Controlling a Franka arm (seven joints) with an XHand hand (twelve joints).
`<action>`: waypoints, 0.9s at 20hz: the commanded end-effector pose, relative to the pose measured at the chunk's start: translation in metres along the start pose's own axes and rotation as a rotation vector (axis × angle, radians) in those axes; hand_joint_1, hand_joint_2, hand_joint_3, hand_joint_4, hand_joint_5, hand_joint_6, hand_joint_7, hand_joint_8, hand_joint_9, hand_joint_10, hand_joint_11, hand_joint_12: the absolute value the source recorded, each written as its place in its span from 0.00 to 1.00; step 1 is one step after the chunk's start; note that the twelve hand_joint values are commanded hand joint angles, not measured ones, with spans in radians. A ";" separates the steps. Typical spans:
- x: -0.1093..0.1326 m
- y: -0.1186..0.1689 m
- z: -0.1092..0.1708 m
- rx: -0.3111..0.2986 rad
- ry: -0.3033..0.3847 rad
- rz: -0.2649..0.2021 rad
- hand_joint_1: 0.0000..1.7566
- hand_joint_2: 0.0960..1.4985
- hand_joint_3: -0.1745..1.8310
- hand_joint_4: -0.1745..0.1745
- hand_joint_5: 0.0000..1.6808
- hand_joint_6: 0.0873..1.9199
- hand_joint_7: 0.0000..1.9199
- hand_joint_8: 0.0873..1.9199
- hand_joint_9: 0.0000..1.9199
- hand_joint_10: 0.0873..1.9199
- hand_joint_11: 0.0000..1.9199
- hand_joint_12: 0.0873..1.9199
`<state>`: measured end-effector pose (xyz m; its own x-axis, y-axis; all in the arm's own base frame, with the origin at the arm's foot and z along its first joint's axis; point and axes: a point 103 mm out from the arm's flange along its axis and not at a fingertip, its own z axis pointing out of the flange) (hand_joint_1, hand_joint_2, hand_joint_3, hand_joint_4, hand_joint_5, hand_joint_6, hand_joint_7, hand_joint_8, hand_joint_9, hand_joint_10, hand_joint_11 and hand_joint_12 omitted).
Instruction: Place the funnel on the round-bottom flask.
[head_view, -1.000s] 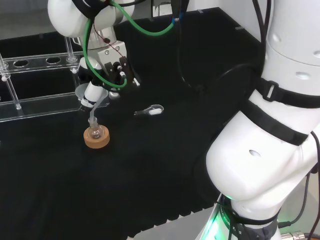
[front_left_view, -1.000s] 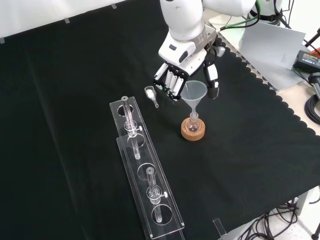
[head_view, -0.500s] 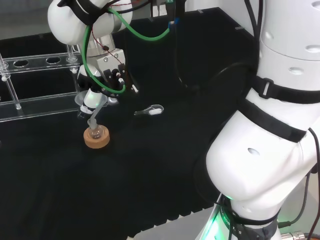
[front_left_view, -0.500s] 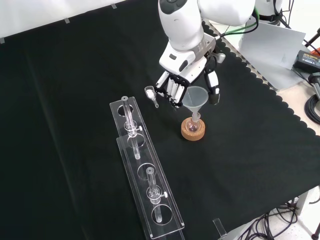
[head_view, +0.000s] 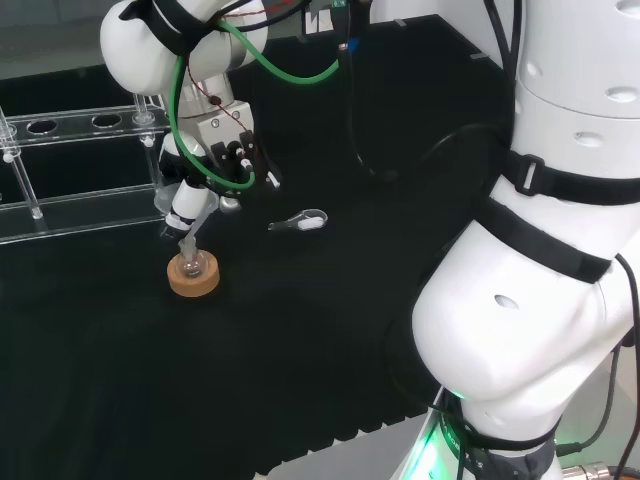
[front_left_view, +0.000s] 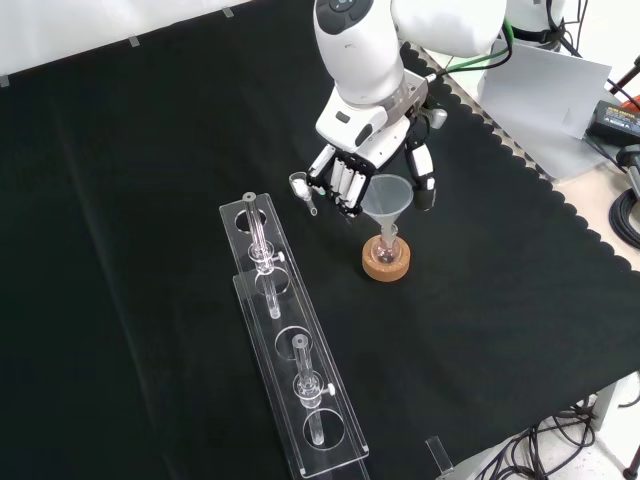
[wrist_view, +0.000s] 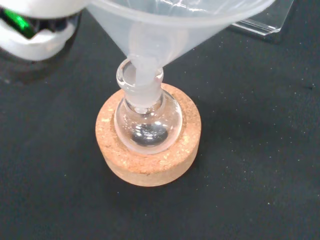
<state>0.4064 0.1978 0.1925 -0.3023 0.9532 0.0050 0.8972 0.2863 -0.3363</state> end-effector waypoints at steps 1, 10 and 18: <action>0.000 0.007 0.004 -0.005 0.023 0.007 0.50 0.29 0.37 0.46 0.40 0.32 0.53 0.22 0.44 0.20 0.01 0.80; 0.005 0.008 0.012 0.005 0.041 0.013 0.50 0.30 0.37 0.45 0.40 0.32 0.53 0.22 0.44 0.20 0.00 0.80; 0.002 0.002 0.017 0.022 0.056 0.030 0.50 0.30 0.37 0.45 0.39 0.32 0.53 0.22 0.44 0.20 0.00 0.80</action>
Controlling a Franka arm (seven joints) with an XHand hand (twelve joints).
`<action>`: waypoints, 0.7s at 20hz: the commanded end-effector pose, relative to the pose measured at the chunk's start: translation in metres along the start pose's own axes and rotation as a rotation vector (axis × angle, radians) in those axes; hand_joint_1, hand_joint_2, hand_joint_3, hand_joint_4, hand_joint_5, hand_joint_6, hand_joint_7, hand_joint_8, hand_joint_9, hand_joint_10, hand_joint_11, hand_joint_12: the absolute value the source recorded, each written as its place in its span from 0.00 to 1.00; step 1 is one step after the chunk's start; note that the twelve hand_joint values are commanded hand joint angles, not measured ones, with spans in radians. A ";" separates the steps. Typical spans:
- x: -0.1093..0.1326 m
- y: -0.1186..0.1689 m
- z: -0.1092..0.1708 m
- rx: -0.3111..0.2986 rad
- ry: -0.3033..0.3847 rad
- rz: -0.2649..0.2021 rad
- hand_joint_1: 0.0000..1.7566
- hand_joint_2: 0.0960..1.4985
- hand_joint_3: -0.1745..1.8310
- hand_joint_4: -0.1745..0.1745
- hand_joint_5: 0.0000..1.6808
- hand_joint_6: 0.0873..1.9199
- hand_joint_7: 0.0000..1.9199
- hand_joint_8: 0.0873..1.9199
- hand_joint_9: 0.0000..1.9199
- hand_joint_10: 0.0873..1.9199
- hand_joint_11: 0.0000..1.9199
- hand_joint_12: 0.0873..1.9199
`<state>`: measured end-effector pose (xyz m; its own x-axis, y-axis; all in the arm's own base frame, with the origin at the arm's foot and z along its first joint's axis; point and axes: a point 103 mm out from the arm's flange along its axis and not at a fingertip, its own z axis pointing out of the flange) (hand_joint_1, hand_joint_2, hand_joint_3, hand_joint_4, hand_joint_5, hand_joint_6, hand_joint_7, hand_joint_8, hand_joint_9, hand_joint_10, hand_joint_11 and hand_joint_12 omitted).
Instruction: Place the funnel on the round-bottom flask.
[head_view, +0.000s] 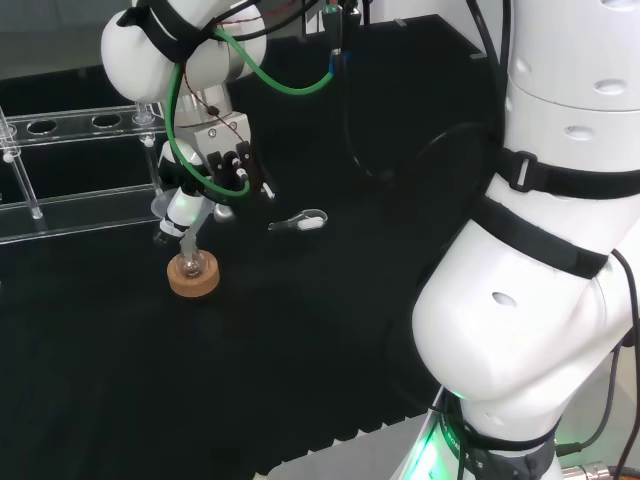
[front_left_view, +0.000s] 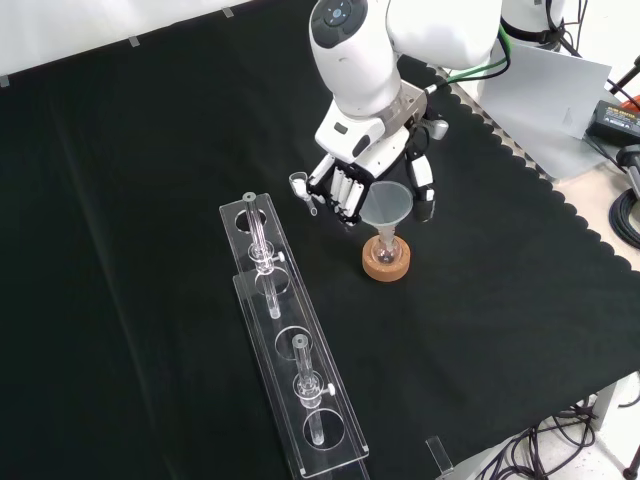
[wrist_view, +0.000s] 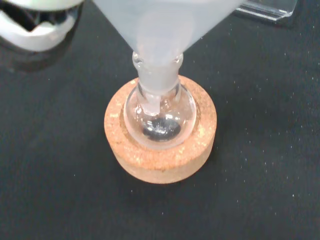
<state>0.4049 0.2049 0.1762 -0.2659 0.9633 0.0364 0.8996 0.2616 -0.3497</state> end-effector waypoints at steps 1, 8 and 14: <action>-0.007 -0.005 0.001 0.010 0.015 0.006 0.49 0.30 0.37 0.45 0.38 0.32 0.53 0.22 0.44 0.20 0.00 0.80; -0.008 -0.007 -0.003 0.012 0.029 0.013 0.41 0.29 0.37 0.45 0.29 0.12 0.38 0.24 0.31 0.27 0.00 0.78; -0.004 -0.007 -0.003 0.015 0.029 0.015 0.40 0.30 0.35 0.45 0.29 0.08 0.37 0.25 0.29 0.29 0.00 0.78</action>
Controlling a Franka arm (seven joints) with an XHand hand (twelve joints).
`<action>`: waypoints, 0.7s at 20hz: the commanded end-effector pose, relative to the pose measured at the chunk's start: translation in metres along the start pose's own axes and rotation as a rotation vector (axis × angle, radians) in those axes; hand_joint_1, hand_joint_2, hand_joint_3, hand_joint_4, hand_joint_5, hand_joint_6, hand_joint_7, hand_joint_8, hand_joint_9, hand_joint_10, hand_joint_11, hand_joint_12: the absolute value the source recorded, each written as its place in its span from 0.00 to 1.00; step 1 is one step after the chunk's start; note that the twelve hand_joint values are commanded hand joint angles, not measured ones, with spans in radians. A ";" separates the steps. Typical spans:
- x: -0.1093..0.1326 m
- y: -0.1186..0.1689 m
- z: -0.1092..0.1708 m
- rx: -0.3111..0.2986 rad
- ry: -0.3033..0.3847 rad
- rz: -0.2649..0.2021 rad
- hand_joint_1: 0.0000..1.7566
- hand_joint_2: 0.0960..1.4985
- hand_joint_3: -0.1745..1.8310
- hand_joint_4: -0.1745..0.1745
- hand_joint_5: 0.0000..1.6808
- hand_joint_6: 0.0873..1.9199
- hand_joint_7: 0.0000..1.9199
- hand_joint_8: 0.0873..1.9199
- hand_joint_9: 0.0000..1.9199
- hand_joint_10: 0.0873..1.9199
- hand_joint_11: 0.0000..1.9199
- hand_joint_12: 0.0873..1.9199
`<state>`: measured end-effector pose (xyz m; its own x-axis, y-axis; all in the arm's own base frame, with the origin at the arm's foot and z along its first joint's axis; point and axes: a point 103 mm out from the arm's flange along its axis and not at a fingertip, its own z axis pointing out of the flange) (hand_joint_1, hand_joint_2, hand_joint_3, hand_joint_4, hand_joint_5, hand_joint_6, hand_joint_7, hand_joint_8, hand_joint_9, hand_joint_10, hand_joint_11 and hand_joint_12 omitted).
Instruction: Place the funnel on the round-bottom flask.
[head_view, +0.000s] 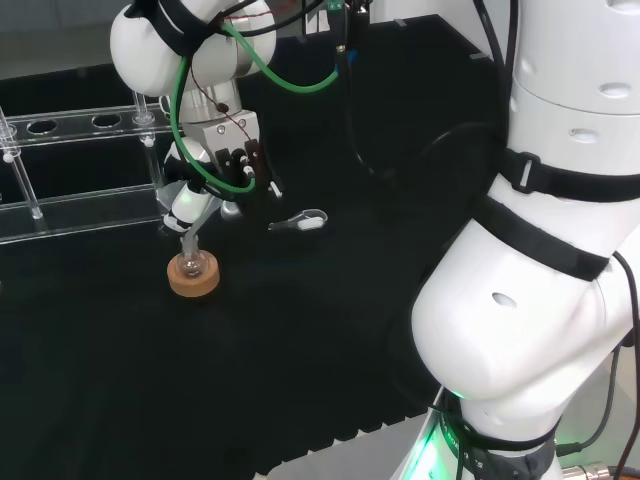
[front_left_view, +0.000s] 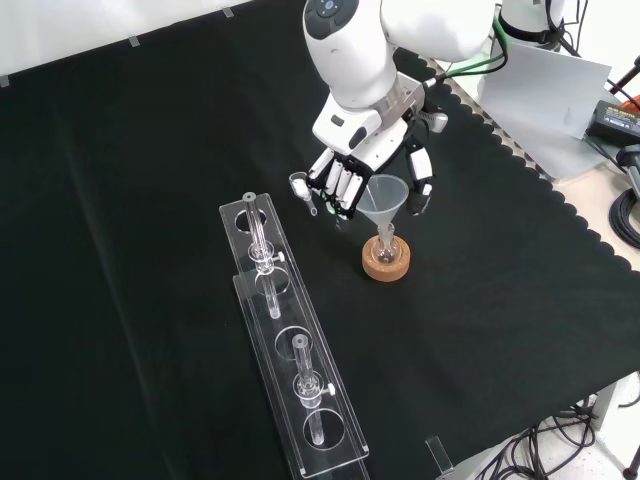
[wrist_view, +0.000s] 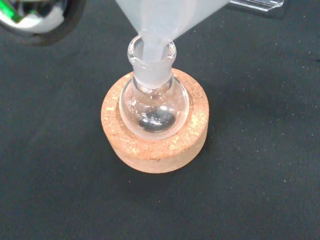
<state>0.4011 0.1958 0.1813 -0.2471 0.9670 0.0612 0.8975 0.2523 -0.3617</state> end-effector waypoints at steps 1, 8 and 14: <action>0.005 0.001 -0.001 -0.001 0.000 0.006 0.40 0.30 0.35 0.45 0.29 0.07 0.37 0.25 0.29 0.29 0.00 0.78; 0.001 -0.001 -0.005 -0.009 0.009 0.000 0.40 0.30 0.35 0.45 0.29 0.07 0.37 0.25 0.28 0.29 0.00 0.77; 0.006 0.000 -0.006 -0.008 0.011 -0.004 0.39 0.31 0.33 0.45 0.30 0.05 0.37 0.24 0.28 0.29 0.00 0.77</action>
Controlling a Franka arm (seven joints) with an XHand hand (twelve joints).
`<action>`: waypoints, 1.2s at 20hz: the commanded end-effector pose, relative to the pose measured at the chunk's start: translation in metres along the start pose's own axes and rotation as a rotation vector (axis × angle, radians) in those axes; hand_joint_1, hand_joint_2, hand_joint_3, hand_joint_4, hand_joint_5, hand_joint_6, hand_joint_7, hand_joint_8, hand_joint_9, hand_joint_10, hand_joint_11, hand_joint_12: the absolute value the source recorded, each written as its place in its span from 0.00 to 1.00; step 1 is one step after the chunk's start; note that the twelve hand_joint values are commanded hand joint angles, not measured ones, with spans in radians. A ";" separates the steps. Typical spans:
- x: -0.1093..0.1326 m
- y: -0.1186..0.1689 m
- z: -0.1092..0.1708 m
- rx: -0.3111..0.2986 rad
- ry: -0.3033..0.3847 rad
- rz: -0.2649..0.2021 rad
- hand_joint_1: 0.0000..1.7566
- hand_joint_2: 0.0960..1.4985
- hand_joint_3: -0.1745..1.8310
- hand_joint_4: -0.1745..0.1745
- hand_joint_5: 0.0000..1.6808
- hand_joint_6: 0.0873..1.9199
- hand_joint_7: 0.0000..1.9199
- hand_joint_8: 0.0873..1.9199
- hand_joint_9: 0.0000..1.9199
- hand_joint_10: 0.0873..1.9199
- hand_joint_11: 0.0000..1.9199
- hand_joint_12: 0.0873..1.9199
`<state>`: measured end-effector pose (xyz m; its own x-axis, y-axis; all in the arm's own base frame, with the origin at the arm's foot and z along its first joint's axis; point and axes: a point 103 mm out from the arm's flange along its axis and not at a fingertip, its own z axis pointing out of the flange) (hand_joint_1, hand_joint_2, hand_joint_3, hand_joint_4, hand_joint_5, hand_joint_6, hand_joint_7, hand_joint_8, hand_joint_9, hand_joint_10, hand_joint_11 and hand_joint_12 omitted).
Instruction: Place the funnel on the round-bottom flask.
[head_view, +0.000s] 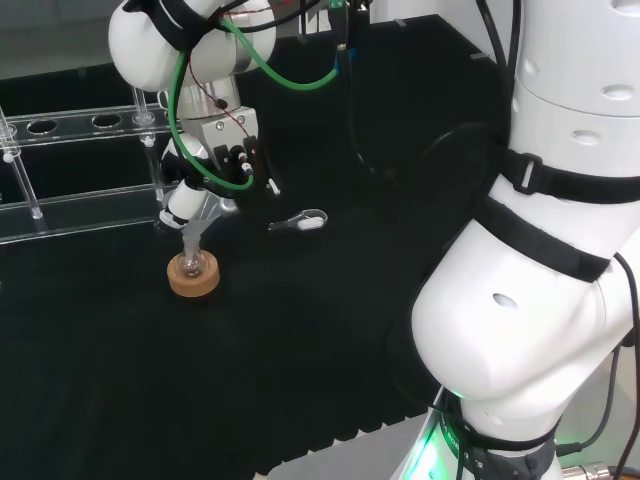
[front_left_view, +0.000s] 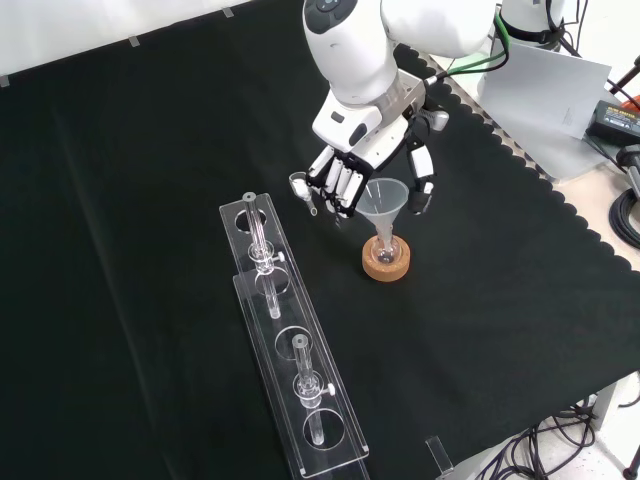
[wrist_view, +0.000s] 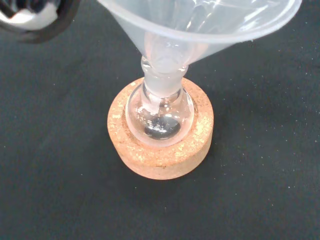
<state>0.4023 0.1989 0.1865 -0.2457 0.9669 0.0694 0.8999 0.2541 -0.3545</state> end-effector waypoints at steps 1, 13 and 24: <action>0.003 -0.001 -0.002 -0.003 0.006 -0.004 0.39 0.31 0.33 0.45 0.30 0.05 0.37 0.24 0.28 0.29 0.00 0.77; -0.003 -0.004 -0.026 -0.065 0.007 0.003 0.36 0.32 0.32 0.45 0.29 0.03 0.37 0.24 0.28 0.29 0.00 0.77; -0.028 -0.019 -0.075 -0.179 -0.039 -0.009 0.35 0.33 0.30 0.46 0.29 0.01 0.34 0.23 0.26 0.29 0.00 0.75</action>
<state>0.4123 0.1891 0.2292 -0.2529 0.9654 0.0640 0.9311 0.2608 -0.2551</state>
